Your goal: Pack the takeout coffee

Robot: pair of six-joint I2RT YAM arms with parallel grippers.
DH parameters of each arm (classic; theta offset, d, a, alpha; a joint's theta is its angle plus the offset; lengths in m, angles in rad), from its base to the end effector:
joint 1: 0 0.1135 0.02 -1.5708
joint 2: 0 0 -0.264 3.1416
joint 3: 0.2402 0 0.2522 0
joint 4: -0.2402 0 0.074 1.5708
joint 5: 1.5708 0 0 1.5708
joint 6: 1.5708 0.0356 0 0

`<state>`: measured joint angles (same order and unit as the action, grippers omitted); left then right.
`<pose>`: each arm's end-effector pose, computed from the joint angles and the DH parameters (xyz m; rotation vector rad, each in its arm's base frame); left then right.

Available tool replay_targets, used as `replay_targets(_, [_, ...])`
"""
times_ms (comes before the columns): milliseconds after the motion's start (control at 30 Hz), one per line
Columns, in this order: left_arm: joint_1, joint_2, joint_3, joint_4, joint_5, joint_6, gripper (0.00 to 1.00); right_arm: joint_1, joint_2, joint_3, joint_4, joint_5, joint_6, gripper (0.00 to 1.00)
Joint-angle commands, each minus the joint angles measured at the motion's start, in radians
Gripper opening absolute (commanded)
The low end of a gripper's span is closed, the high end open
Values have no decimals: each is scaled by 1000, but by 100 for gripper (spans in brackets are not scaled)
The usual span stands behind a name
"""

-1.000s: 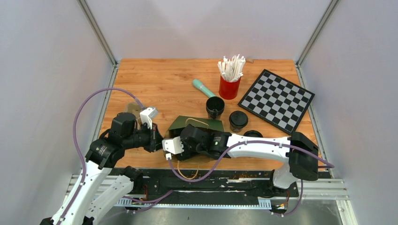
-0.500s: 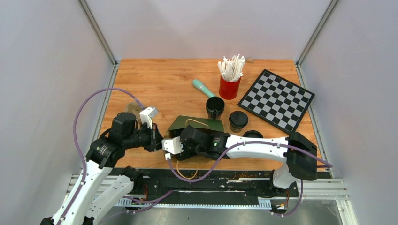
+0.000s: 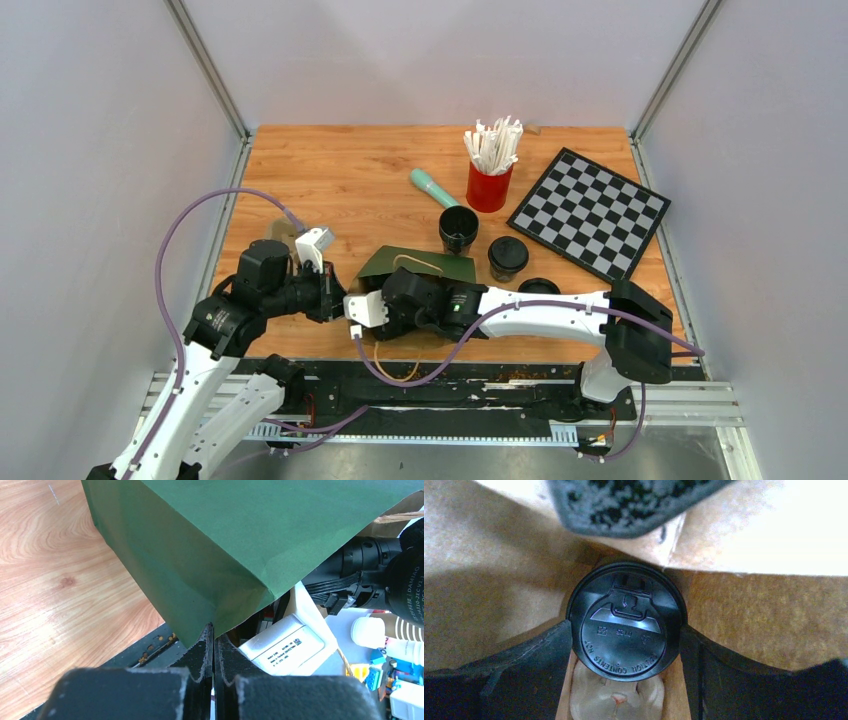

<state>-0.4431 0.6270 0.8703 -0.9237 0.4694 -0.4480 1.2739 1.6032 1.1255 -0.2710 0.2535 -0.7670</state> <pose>0.0940 -0.0624 0.3191 0.2618 2.3453 -0.9880 0.1118 0.3351 0.2442 -1.8828 1.3043 -0.0322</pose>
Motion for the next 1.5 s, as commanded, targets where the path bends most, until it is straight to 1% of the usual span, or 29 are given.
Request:
replay_targets(0, [-5, -14, -8, 32, 59, -18, 0, -26, 28, -27, 3, 36, 65, 68])
replay_targets(267, [-5, -16, -8, 30, 45, -30, 0, -31, 19, -35, 7, 37, 84, 70])
replay_targets(533, [-5, -20, -22, 42, 57, -37, 0, -31, -6, -3, -22, 13, 90, 81])
replay_targets(767, [-5, -14, -13, 30, 49, -23, 0, -30, -37, -15, -25, -4, 94, 89])
replay_targets(1467, [-4, -8, -3, 18, 45, -15, 0, -28, -68, 30, -61, -70, 81, 89])
